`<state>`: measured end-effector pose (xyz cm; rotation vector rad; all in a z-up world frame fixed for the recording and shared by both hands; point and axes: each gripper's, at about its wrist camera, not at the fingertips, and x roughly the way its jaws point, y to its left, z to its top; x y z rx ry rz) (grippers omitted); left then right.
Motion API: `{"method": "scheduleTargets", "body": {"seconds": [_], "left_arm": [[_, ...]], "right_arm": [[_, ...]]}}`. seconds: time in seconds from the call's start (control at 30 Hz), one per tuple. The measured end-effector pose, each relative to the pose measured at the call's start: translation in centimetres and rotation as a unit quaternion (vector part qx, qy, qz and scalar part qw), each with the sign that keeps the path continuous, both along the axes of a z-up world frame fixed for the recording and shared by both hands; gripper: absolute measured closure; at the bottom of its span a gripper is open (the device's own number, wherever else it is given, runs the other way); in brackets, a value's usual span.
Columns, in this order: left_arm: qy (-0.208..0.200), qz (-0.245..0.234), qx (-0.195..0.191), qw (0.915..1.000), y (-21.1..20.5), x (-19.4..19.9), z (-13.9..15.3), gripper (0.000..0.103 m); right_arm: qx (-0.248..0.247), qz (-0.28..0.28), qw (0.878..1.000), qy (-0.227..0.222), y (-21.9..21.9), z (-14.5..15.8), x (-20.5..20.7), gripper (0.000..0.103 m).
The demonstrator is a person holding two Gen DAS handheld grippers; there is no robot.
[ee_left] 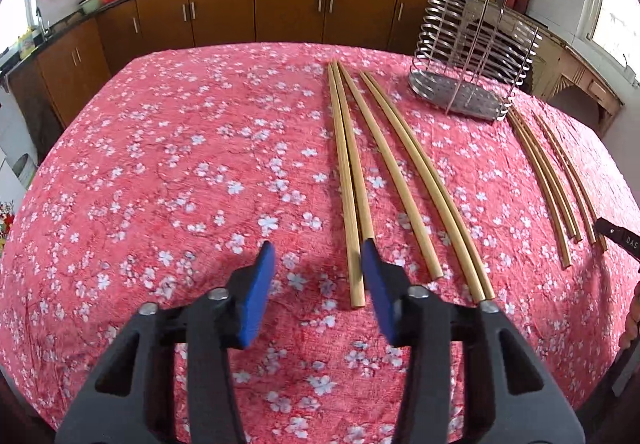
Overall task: Organize utensils
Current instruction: 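Close the right tool on a wooden chopstick while the left tool closes on another chopstick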
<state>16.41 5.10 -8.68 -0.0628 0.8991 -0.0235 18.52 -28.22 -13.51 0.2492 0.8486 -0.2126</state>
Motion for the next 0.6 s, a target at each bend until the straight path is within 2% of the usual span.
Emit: {"method": "scheduleTargets", "body": {"seconds": [0.13,0.2,0.4,0.5,0.53,0.6], "left_arm": [[0.0,-0.015,0.004,0.9999,-0.4,-0.4,-0.1,0.063],[0.003,-0.016,0.019,0.9997,-0.8,-0.3,-0.2,0.067],[0.007,-0.017,0.039,0.999,-1.0,1.8,-0.3,0.075],[0.006,-0.02,0.06,0.998,-1.4,3.5,-0.5,0.086],[0.005,-0.017,0.065,0.9977,-1.4,4.0,-0.6,0.093],[0.007,-0.002,0.072,0.9974,-0.5,5.4,-0.7,0.095]], "right_arm": [[0.002,-0.001,1.0,-0.001,-0.1,-0.1,0.2,0.094],[0.002,-0.001,1.0,-0.001,0.0,-0.1,0.1,0.094],[-0.006,0.0,1.0,0.005,0.0,0.0,0.7,0.094],[-0.014,0.001,1.0,0.01,0.0,0.0,1.7,0.094],[-0.019,0.001,1.0,0.011,-0.1,0.0,2.1,0.094],[-0.021,-0.003,1.0,0.013,-0.7,0.0,2.9,0.095]]}}
